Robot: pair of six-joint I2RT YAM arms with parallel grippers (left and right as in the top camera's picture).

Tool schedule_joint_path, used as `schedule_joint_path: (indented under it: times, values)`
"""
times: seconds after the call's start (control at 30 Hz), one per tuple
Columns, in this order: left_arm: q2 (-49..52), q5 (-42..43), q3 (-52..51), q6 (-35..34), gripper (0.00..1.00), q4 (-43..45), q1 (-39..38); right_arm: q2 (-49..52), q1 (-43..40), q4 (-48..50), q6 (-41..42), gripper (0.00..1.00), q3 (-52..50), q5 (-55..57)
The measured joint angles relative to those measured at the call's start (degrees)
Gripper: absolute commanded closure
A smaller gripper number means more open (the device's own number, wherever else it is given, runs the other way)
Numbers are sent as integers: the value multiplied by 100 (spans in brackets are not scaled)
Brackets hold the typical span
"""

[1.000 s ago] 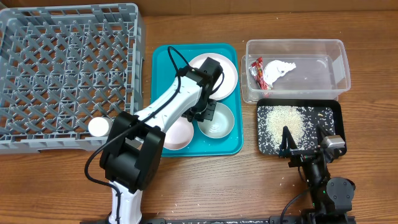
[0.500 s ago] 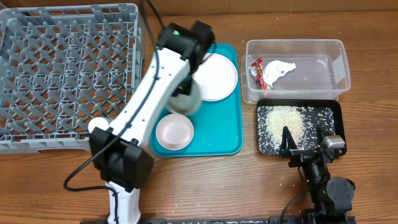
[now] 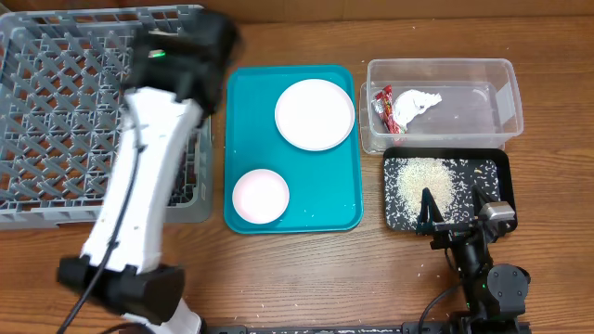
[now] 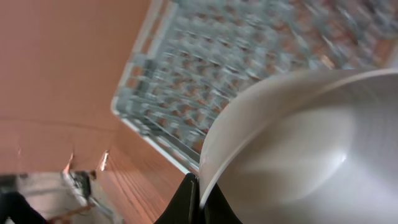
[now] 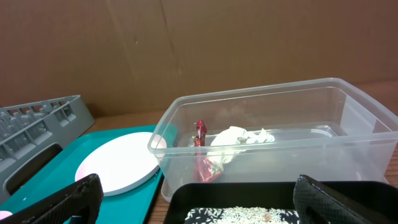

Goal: Sort waste into correct bins and load items into the dishwasher
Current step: 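Lift the grey bowl with the left gripper toward the dish rack, then lower the grey bowl into the dish rack and open the left gripper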

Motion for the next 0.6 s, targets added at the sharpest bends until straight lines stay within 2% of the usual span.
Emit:
schedule_joint_path:
  times: [0.1,0.23,0.43,0.6]
  values:
    - [31,-426,-4,-76,96,101,332,0,2,-2,-2,0,0,2]
    - [634,-979,-33,-190,96,101,597,0,0,-2,-2,0,0,0]
    - [1823,-1279,-144,-393,96,131,964,0,0,-2,-2,0,0,0]
    - [2361,-1467,-155,-437,96,326,1060,0,2,0,0,0,0,0]
